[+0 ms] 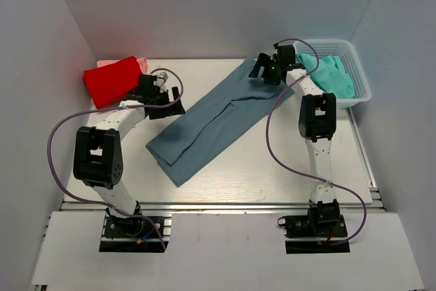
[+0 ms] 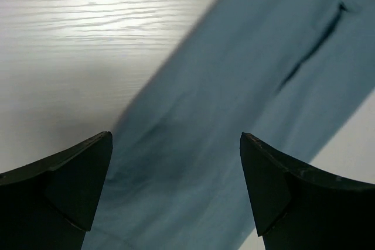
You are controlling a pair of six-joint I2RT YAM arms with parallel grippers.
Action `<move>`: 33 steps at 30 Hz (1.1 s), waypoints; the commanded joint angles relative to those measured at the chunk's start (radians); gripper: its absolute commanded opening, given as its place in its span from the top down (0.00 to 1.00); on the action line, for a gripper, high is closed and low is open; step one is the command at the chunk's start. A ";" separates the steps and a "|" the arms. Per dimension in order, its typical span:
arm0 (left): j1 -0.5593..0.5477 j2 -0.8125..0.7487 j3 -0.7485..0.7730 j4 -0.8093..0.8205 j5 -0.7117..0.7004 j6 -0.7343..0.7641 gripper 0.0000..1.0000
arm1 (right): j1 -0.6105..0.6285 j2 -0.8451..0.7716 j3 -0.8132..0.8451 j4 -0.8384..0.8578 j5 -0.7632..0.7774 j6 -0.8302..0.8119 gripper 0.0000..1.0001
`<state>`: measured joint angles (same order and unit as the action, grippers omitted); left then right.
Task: Fold and stack the t-shirts
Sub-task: Rotate the tshirt 90 degrees
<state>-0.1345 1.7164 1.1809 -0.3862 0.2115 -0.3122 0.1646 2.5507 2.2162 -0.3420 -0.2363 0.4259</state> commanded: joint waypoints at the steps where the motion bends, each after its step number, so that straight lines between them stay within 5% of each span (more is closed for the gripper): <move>1: -0.075 -0.064 -0.013 0.036 0.101 0.108 0.00 | 0.026 -0.123 -0.067 0.170 -0.126 -0.059 0.10; 6: -0.215 -0.041 -0.032 -0.029 -0.039 0.196 0.00 | 0.032 -0.348 -0.303 0.198 0.005 -0.042 0.10; 10: -0.310 0.015 -0.079 -0.089 -0.217 0.205 0.00 | 0.029 -0.432 -0.414 0.117 0.082 -0.068 0.10; 15: -0.372 0.029 -0.144 -0.111 -0.279 0.180 0.00 | 0.027 -0.454 -0.544 0.092 0.120 -0.094 0.10; 21: -0.424 0.018 -0.230 -0.102 -0.247 0.136 0.00 | 0.032 -0.325 -0.386 -0.012 0.094 -0.108 0.10; 33: -0.612 -0.024 -0.187 -0.233 0.115 0.061 0.00 | 0.061 -0.100 -0.206 -0.048 -0.069 -0.064 0.10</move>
<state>-0.6918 1.6920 0.9947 -0.4740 0.1074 -0.1867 0.2035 2.3665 1.9297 -0.3660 -0.1970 0.3424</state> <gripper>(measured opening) 0.994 0.904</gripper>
